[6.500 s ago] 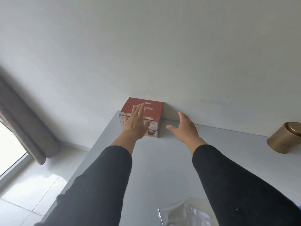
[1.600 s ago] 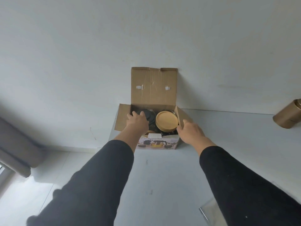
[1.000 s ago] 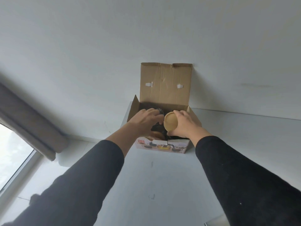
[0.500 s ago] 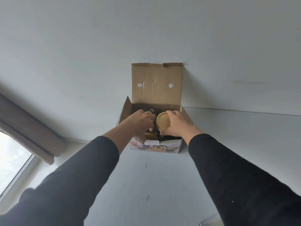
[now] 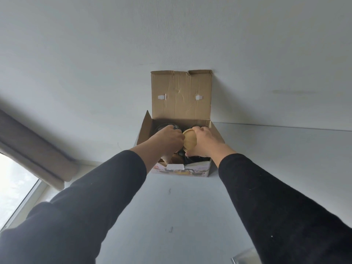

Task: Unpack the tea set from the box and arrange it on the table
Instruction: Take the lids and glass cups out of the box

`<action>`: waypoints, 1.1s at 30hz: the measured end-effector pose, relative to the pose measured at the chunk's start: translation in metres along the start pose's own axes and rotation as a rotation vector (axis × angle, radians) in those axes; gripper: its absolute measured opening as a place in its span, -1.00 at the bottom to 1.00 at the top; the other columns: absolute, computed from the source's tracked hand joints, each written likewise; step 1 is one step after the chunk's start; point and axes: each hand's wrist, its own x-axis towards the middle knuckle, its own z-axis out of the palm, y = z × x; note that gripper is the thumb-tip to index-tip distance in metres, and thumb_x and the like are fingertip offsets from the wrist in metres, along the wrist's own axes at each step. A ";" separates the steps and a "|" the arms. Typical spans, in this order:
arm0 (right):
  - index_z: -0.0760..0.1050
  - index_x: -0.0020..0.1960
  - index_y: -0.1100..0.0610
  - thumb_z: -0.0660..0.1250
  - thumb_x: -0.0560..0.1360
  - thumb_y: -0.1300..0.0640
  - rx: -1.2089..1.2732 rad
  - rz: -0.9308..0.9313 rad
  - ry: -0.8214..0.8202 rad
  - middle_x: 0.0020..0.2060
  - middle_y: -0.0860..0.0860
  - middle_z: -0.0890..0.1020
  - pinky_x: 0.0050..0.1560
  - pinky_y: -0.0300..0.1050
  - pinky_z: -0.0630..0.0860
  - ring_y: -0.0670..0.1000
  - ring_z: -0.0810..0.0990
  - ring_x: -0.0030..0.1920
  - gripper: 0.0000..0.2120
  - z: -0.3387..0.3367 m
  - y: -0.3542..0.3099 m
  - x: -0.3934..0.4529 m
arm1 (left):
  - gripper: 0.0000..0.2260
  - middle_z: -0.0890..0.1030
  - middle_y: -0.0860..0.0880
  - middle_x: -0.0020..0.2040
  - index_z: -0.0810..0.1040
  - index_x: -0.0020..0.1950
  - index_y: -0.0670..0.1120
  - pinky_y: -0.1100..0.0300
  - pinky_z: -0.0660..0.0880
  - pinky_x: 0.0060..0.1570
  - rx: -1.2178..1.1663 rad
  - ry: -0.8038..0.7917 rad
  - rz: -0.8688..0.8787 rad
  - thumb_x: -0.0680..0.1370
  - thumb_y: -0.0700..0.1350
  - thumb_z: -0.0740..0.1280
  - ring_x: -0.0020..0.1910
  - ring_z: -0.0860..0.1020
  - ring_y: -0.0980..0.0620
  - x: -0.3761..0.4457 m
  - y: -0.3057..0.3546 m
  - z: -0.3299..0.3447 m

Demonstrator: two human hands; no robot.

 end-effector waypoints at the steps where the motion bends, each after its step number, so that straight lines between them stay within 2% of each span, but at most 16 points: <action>1: 0.13 0.46 0.08 0.51 0.29 -0.13 -0.015 -0.006 0.006 0.36 0.14 0.29 0.28 0.06 0.37 0.17 0.30 0.35 -0.10 0.000 0.000 0.000 | -0.61 0.51 0.01 0.13 0.57 0.19 -0.02 0.14 0.35 0.08 0.004 0.000 -0.002 0.45 0.14 0.40 0.16 0.44 0.00 0.001 0.000 -0.001; 4: 0.17 0.45 0.08 0.51 0.27 -0.16 -0.043 -0.020 0.016 0.34 0.13 0.34 0.27 0.04 0.39 0.16 0.32 0.33 -0.10 -0.001 0.002 0.000 | -0.64 0.55 0.03 0.07 0.59 0.13 -0.02 0.16 0.38 0.02 -0.013 -0.024 -0.028 0.44 0.15 0.40 0.10 0.49 0.01 0.003 0.001 0.002; 7: 0.17 0.44 0.08 0.53 0.26 -0.16 -0.034 -0.025 0.014 0.31 0.13 0.36 0.21 0.03 0.44 0.16 0.37 0.29 -0.10 -0.003 0.003 0.000 | -0.63 0.60 0.04 -0.07 0.63 0.01 -0.01 0.17 0.47 -0.12 -0.090 -0.041 -0.109 0.42 0.25 0.36 -0.05 0.56 0.01 0.001 0.001 0.009; 11: 0.16 0.43 0.08 0.53 0.25 -0.16 -0.042 -0.034 0.008 0.28 0.15 0.37 0.13 0.00 0.46 0.17 0.40 0.25 -0.09 -0.002 0.001 0.000 | -0.78 0.61 0.01 -0.14 0.64 -0.01 -0.05 0.23 0.44 -0.25 -0.133 -0.047 -0.192 0.50 0.07 0.36 -0.15 0.57 0.04 -0.001 0.005 0.019; 16: 0.16 0.42 0.08 0.54 0.24 -0.16 -0.041 -0.030 0.005 0.29 0.14 0.36 0.15 0.04 0.47 0.17 0.39 0.25 -0.08 -0.001 0.001 0.001 | -0.80 0.58 0.00 -0.17 0.63 -0.01 -0.07 0.24 0.45 -0.25 -0.149 -0.027 -0.219 0.50 0.03 0.36 -0.20 0.54 0.05 -0.002 0.009 0.019; 21: 0.14 0.43 0.05 0.53 0.25 -0.18 -0.039 -0.036 0.008 0.30 0.15 0.35 0.18 0.07 0.45 0.18 0.36 0.27 -0.08 0.003 0.002 0.000 | -0.87 0.61 -0.04 -0.15 0.62 0.05 -0.13 0.21 0.55 -0.11 -0.120 -0.030 -0.238 0.56 -0.15 0.31 -0.15 0.60 0.02 -0.004 0.012 0.016; 30: 0.16 0.41 0.01 0.52 0.20 -0.21 -0.060 -0.072 0.052 0.25 0.11 0.38 0.09 0.01 0.42 0.15 0.37 0.23 -0.08 0.000 0.005 -0.007 | -0.79 0.58 -0.08 0.01 0.58 0.17 -0.16 0.22 0.50 -0.09 -0.219 -0.010 -0.223 0.56 -0.17 0.32 -0.07 0.58 0.00 -0.010 0.013 0.025; 33: 0.16 0.42 -0.01 0.51 0.16 -0.23 -0.013 -0.062 0.082 0.26 0.08 0.39 0.15 0.07 0.46 0.14 0.37 0.24 -0.04 -0.005 0.004 -0.011 | -0.74 0.52 -0.10 0.12 0.52 0.25 -0.15 0.22 0.45 -0.13 -0.267 0.027 -0.221 0.59 -0.13 0.27 0.00 0.57 -0.02 -0.017 0.009 0.025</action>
